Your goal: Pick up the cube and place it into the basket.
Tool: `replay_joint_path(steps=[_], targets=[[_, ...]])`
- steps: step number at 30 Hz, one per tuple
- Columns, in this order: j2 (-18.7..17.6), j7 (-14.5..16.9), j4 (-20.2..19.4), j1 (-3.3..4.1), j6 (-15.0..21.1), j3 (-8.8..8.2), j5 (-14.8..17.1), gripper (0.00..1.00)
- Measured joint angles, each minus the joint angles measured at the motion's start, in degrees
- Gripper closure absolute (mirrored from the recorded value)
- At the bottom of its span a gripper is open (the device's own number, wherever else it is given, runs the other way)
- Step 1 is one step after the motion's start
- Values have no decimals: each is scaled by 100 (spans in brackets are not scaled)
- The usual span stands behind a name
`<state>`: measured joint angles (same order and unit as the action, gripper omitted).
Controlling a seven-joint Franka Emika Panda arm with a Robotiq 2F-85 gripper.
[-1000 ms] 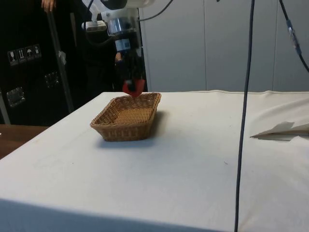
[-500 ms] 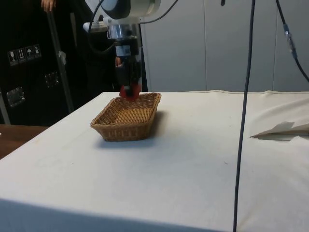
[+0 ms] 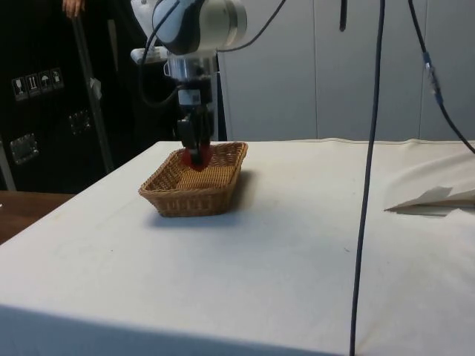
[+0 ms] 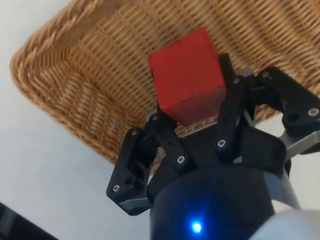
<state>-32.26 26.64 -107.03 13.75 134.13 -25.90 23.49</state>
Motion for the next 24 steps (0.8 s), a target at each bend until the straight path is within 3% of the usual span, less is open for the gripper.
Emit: replay_joint_path(steps=[4,24], targets=[[-138,86,80,0,80,0,103,97],[-138,92,92,0,80,-6,120,97]])
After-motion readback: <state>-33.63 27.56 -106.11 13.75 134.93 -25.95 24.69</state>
